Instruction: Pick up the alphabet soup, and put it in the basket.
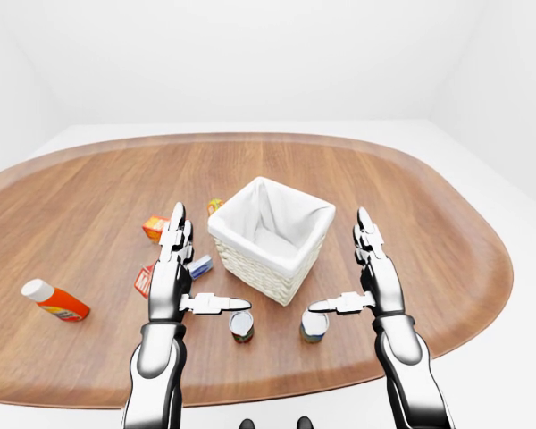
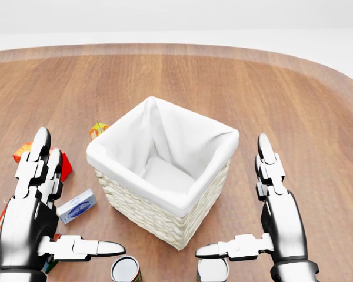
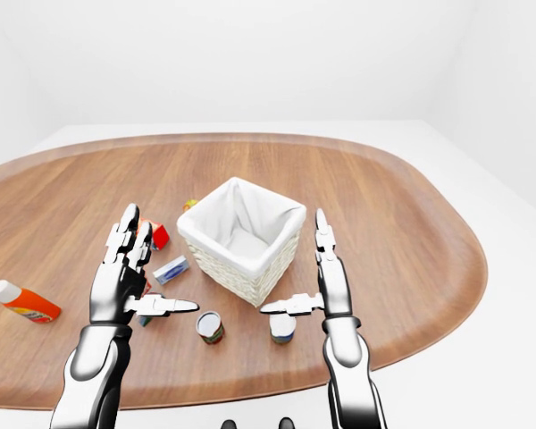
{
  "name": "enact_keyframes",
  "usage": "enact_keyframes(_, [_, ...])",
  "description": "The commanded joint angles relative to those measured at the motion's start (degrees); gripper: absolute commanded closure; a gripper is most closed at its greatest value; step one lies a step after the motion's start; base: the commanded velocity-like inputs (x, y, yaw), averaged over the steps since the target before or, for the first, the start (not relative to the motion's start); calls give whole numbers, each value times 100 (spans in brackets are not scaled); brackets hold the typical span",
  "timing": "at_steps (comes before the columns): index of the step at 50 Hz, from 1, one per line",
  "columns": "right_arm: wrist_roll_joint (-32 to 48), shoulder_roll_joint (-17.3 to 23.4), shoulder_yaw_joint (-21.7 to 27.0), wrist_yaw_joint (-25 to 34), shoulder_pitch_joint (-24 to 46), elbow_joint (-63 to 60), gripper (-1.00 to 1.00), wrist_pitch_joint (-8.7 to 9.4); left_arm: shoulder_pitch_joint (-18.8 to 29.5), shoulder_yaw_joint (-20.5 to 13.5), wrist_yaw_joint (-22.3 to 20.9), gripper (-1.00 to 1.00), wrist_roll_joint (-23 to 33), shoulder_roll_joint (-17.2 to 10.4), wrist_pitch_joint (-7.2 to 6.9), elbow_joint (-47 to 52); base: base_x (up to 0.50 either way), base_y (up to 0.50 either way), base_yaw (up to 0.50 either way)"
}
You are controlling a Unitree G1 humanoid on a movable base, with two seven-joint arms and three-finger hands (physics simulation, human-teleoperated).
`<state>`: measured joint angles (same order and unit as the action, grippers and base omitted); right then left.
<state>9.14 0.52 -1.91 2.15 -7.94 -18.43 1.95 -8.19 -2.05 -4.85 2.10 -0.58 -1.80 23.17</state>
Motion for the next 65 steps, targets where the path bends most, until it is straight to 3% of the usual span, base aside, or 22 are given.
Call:
enact_keyframes(1, [19, -2, -17, -4, -5, 10, -100, -14, -3, 10, 1, -100, 12, 3, -2, 1, 21, 0, 0])
enact_keyframes(22, [194, 17, -35, -44, 19, 181, -100, -46, -2, 4, 1, -100, 4, 2, -17, 14, 10, 0, 0])
enact_keyframes(29, [207, 10, 10, -37, -25, 19, -100, 156, 3, 7, 6, -100, 8, 2, -29, 27, 0, 0, 0])
enact_keyframes(34, [372, 41, -50, -39, -112, 86, -100, 96, -11, 4, 4, -100, 0, 3, -30, 44, 0, 0, 0])
enact_keyframes(40, [528, 32, -115, -63, -298, 8, -100, 164, -3, -24, -4, -100, -16, -2, -27, 42, 0, 0, 0])
enact_keyframes(51, [594, 53, -184, -92, -590, 5, -100, 87, -2, -57, -18, -100, -25, -4, -18, 28, 0, 0, 0])
enact_keyframes(55, [581, 59, -175, -106, -686, 16, -100, 6, -11, -47, -12, -100, -17, 2, -52, 70, 0, 0, 0])
enact_keyframes(59, [582, 76, -197, -125, -834, 125, -100, -186, -9, -55, -19, -100, -21, -3, -25, 43, 0, 0, 0])
enact_keyframes(62, [597, 66, -200, -134, -876, 39, -100, -127, -17, -54, -18, -100, -19, 0, -13, 39, 0, 0, 0])
enact_keyframes(65, [682, 90, -255, -227, -914, 377, -100, -375, -16, -63, -19, -100, -24, -2, -28, 58, 0, 0, 0])
